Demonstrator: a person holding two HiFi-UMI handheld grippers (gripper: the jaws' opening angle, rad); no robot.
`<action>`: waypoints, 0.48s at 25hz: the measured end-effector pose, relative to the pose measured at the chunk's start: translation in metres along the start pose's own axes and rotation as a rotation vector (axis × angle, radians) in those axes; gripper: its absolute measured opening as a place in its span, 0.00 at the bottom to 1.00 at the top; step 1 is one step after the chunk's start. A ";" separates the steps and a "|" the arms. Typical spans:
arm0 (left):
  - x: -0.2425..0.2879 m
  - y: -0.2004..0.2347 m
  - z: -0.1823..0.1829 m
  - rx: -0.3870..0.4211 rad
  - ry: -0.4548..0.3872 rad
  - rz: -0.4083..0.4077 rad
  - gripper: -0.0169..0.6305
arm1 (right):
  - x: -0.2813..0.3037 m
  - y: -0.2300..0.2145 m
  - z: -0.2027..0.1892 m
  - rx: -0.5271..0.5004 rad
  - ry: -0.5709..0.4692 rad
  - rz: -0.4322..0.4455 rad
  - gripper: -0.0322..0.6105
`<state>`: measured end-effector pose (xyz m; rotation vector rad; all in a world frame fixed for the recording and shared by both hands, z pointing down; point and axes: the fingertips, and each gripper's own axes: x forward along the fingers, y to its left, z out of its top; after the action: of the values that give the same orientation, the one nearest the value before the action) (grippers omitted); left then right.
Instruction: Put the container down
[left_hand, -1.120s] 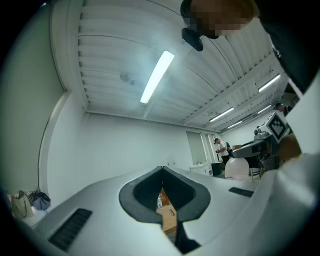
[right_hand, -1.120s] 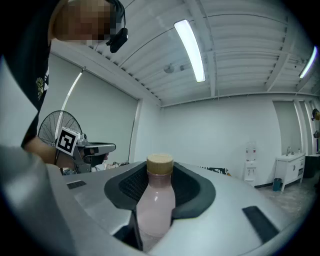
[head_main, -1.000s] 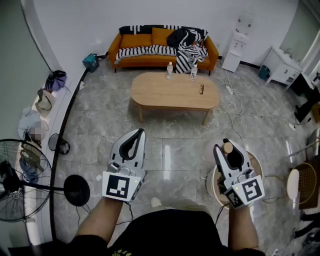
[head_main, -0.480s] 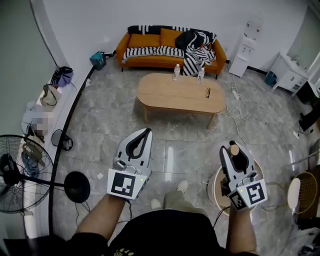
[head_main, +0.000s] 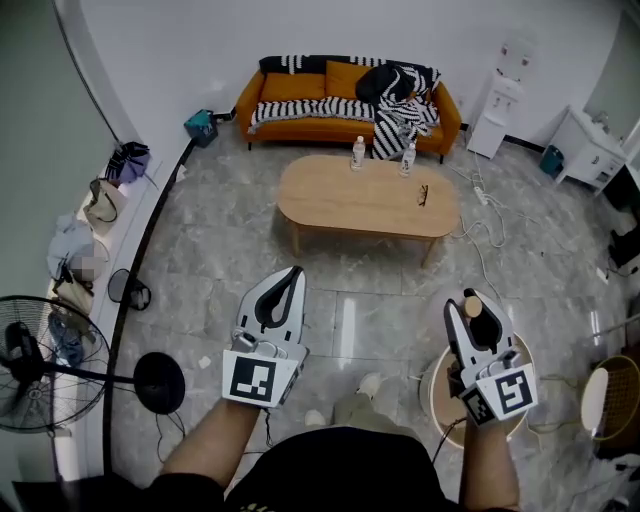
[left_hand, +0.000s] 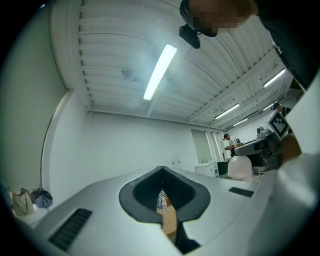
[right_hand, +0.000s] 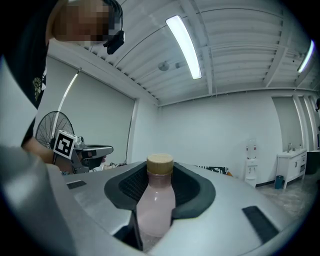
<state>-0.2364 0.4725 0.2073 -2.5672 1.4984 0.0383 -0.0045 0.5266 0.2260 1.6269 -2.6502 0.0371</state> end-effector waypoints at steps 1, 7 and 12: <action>0.005 0.000 -0.001 -0.012 -0.009 0.007 0.05 | 0.003 -0.005 0.000 0.000 -0.001 -0.002 0.28; 0.032 0.001 -0.008 0.005 -0.019 0.026 0.05 | 0.025 -0.031 0.000 -0.019 -0.019 -0.016 0.28; 0.059 -0.001 -0.019 0.010 -0.022 0.028 0.05 | 0.050 -0.044 -0.006 -0.023 -0.032 -0.005 0.28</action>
<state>-0.2077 0.4189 0.2197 -2.5299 1.5224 0.0613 0.0125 0.4619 0.2339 1.6406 -2.6593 -0.0193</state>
